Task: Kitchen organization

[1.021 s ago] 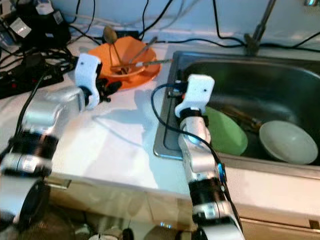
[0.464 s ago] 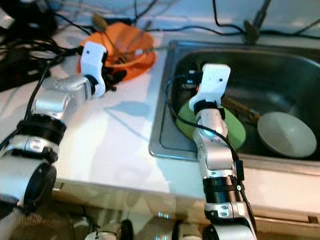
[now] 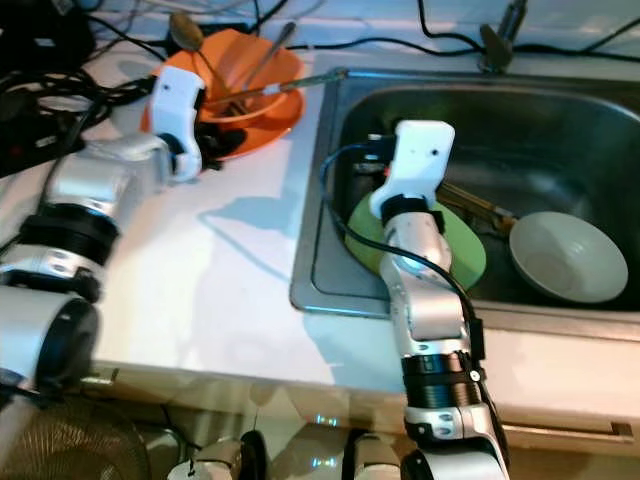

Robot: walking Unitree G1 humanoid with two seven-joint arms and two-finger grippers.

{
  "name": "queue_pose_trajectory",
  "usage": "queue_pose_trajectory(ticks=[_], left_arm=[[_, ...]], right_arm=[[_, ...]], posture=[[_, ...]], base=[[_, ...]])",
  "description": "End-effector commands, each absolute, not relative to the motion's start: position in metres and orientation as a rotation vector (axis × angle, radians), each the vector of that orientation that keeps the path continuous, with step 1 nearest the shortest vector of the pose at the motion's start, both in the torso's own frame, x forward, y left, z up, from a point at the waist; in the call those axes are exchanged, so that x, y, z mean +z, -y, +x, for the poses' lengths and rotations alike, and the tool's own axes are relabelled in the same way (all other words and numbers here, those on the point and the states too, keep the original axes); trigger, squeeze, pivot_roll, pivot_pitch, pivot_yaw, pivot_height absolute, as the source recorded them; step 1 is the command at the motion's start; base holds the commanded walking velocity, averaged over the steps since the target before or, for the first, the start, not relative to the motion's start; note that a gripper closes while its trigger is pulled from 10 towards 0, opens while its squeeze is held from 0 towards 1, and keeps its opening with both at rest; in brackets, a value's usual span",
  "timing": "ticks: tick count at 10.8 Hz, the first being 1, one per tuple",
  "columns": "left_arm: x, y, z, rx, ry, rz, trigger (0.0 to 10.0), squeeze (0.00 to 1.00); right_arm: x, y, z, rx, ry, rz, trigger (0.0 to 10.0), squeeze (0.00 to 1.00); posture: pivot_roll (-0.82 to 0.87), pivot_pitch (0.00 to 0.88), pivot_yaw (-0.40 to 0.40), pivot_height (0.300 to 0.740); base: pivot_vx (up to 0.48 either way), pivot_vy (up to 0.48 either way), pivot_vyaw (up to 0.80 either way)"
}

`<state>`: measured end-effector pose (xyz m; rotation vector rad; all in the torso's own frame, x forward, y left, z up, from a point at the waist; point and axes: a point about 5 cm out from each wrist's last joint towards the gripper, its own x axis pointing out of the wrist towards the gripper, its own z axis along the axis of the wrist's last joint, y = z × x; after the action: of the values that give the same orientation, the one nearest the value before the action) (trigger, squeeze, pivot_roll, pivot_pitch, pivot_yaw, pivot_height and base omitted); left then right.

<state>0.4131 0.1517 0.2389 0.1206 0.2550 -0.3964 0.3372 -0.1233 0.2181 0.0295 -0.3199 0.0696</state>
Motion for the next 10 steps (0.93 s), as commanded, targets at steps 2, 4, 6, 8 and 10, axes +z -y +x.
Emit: queue_pose_trajectory(ticks=[2,4,6,8,10], left_arm=[[0.221,-0.169,0.405,-0.384,-0.391,0.137,10.0,0.0],[0.221,-0.175,0.393,-0.431,-0.415,0.145,10.0,0.0],[0.219,-0.171,0.373,-0.528,-0.433,0.154,10.0,0.0],[0.215,-0.168,0.352,-0.567,-0.442,0.141,10.0,0.0],[0.209,-0.169,0.326,-0.573,-0.46,0.12,10.0,0.0]], right_arm=[[0.22,0.126,0.342,0.067,0.309,0.033,10.0,0.0],[0.221,0.125,0.347,0.069,0.311,0.036,10.0,0.0],[0.218,0.124,0.351,0.073,0.305,0.035,10.0,0.0],[0.218,0.127,0.355,0.065,0.306,0.033,10.0,0.0],[0.22,0.136,0.359,0.043,0.316,0.024,10.0,0.0]], posture=[[0.06,0.214,0.095,0.74],[0.09,0.196,0.095,0.74],[0.11,0.182,0.095,0.74],[0.13,0.173,0.086,0.74],[0.15,0.169,0.074,0.74]], base=[[0.0,0.0,0.0],[0.0,0.0,0.0],[0.0,0.0,0.0],[0.0,0.0,0.0],[0.0,0.0,0.0]])
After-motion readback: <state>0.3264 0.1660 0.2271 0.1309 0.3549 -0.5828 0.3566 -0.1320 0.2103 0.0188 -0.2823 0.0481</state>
